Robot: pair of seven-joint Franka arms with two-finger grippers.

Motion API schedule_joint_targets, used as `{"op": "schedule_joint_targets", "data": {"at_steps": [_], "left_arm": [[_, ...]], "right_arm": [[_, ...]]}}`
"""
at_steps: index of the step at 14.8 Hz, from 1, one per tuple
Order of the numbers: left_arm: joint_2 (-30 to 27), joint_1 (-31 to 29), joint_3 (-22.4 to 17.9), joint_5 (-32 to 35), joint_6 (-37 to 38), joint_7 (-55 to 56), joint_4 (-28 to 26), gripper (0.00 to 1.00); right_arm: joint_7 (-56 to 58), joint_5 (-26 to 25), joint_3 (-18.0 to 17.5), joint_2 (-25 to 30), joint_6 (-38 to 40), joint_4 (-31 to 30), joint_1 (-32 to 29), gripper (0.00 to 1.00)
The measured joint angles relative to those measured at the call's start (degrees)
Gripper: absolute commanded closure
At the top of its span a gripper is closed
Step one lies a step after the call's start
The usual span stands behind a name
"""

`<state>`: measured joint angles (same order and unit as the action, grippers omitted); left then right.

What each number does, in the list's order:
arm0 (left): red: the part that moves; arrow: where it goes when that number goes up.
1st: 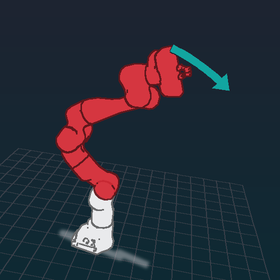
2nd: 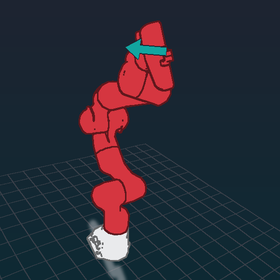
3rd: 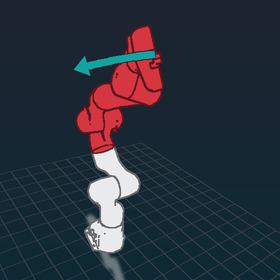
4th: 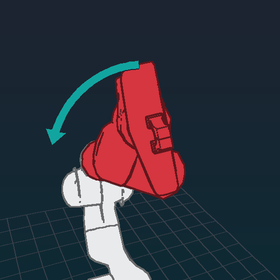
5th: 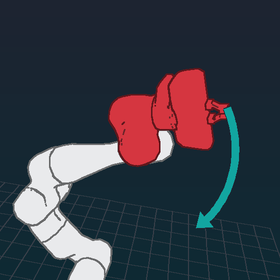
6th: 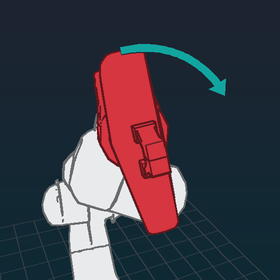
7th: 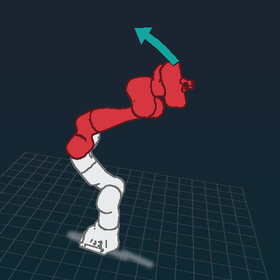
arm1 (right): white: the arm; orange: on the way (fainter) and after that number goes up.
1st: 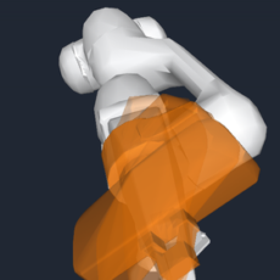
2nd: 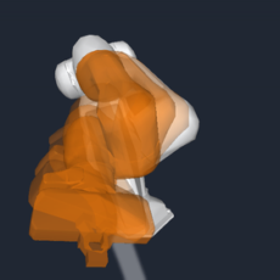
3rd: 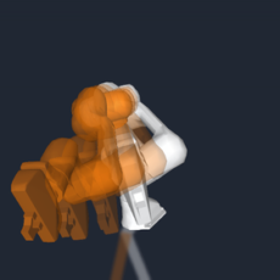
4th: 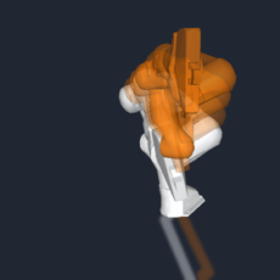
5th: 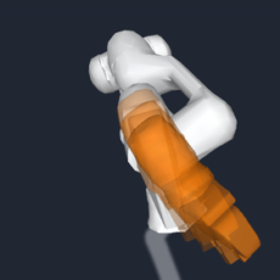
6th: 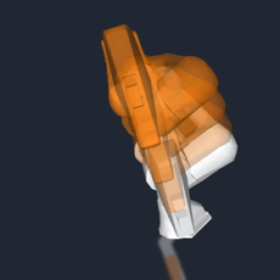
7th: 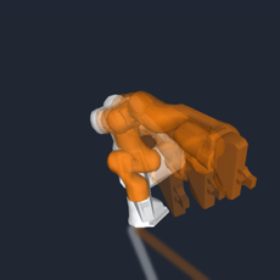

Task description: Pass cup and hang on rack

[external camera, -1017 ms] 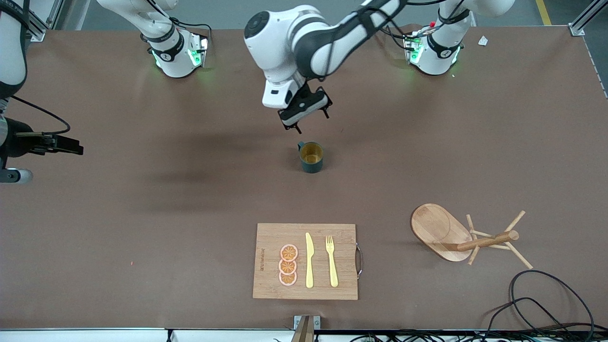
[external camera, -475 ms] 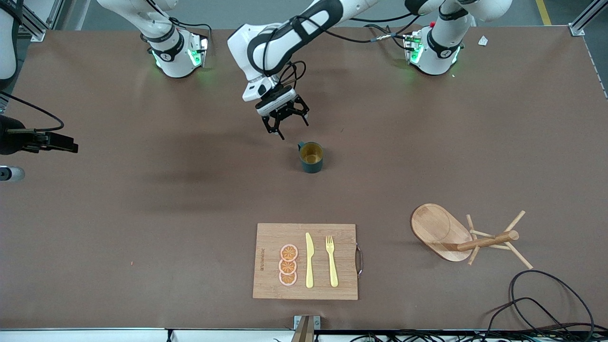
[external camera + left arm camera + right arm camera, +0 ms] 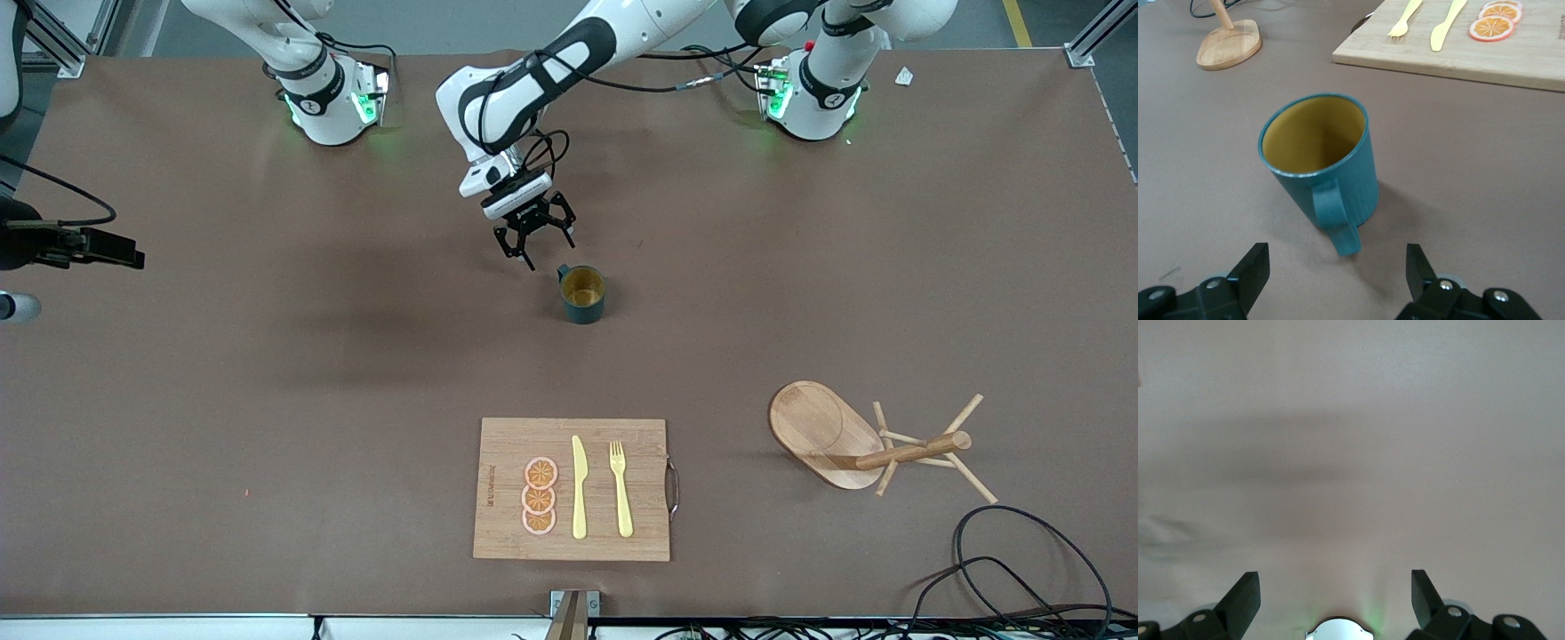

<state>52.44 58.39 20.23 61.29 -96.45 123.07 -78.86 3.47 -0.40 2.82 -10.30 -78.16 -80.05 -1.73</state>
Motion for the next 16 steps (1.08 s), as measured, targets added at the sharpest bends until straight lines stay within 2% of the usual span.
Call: {"op": "schedule_joint_targets", "data": {"at_steps": [3, 4, 9, 16], "left_arm": [[0.89, 0.22, -0.18, 0.15, 0.65, 2.24, -0.06, 0.17], [1.15, 0.23, -0.40, 0.49, 0.75, 2.90, -0.06, 0.21], [1.38, 0.17, -1.92, 1.55, 0.78, 4.09, -0.03, 0.24], [1.40, -0.08, -2.98, 2.10, 0.79, 4.16, 0.31, 0.28]], "right_arm": [[-0.01, 0.00, -0.21, 2.12, 0.28, -1.08, 0.83, 0.00], [-0.03, 0.00, -0.20, 3.45, -0.14, -2.49, 1.34, 0.00], [-0.45, 0.00, -0.16, 11.65, -2.92, -11.09, 2.36, 0.00], [-0.48, 0.00, -0.11, 17.37, -2.86, -12.17, 2.36, 0.00]]}}
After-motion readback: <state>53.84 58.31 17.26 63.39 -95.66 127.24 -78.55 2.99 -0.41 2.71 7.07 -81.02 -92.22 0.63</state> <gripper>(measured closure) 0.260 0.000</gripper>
